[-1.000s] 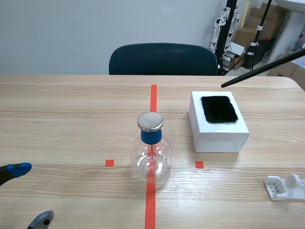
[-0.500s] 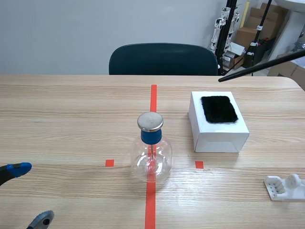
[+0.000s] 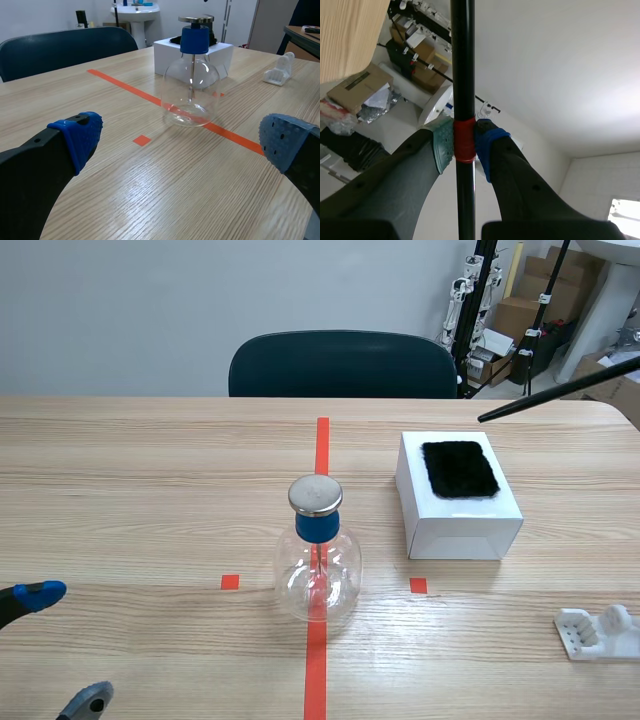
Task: Do the electroscope experiment. rub the rod on the fur
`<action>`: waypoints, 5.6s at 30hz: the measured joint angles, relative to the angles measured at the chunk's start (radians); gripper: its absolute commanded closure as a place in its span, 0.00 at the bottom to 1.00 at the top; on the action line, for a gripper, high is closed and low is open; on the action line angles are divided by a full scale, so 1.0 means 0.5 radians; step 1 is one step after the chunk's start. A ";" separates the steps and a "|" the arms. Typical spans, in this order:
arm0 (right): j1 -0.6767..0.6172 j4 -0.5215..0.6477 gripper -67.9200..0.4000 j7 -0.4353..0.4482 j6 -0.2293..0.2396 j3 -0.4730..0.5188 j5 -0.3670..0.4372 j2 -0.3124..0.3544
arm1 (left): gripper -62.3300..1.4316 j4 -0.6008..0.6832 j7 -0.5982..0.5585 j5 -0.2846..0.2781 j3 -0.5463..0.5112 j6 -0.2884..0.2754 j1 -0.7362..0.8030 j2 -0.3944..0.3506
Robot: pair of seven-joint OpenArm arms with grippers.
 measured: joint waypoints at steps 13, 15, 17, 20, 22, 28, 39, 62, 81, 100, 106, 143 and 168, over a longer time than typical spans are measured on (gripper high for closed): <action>0.504 -0.026 0.99 0.002 0.107 -0.314 -0.156 -0.185 | 0.00 0.000 -0.011 0.000 0.000 0.000 0.000 0.000; 0.641 -0.104 0.99 0.005 0.130 -0.324 -0.288 -0.375 | 0.00 0.000 -0.011 0.000 0.000 0.000 0.000 0.000; 0.745 -0.211 0.99 0.009 0.130 -0.324 -0.430 -0.545 | 0.00 0.000 -0.011 0.000 0.000 0.000 0.000 0.000; 0.806 -0.361 0.99 0.089 0.145 -0.324 -0.565 -0.716 | 0.00 0.000 -0.011 0.000 0.000 0.000 0.000 0.000; 0.804 -0.419 0.99 0.119 0.154 -0.324 -0.622 -0.784 | 0.00 0.000 -0.011 0.000 0.000 0.000 0.000 0.000; 0.780 -0.436 0.99 0.165 0.194 -0.324 -0.738 -0.828 | 0.00 0.000 -0.011 0.000 0.000 0.000 0.000 0.000; 0.700 -0.433 0.99 0.216 0.195 -0.324 -0.903 -0.944 | 0.00 0.000 -0.011 0.000 0.000 0.000 0.000 0.000; 0.697 -0.430 0.99 -0.005 0.323 -0.330 -1.004 -1.118 | 0.00 0.000 -0.011 0.000 0.000 0.000 0.000 0.000; 0.600 -0.382 0.99 -0.114 0.301 -0.330 -0.900 -0.993 | 0.00 0.000 -0.011 0.000 0.000 0.000 0.000 0.000; 0.599 -0.382 0.99 0.223 0.308 -0.330 -0.860 -0.993 | 0.00 0.000 -0.011 0.000 0.000 0.000 0.000 0.000; 0.512 -0.379 0.99 0.060 0.298 -0.330 -0.748 -0.967 | 0.00 0.000 -0.011 0.000 0.000 0.000 0.000 0.000; 0.478 -0.343 0.99 0.105 0.272 -0.330 -0.832 -0.936 | 0.00 0.000 -0.011 0.000 0.000 0.000 0.000 0.000; 0.482 -0.341 0.99 -0.100 0.304 -0.327 -0.887 -0.915 | 0.00 0.000 -0.011 0.000 0.000 0.000 0.000 0.000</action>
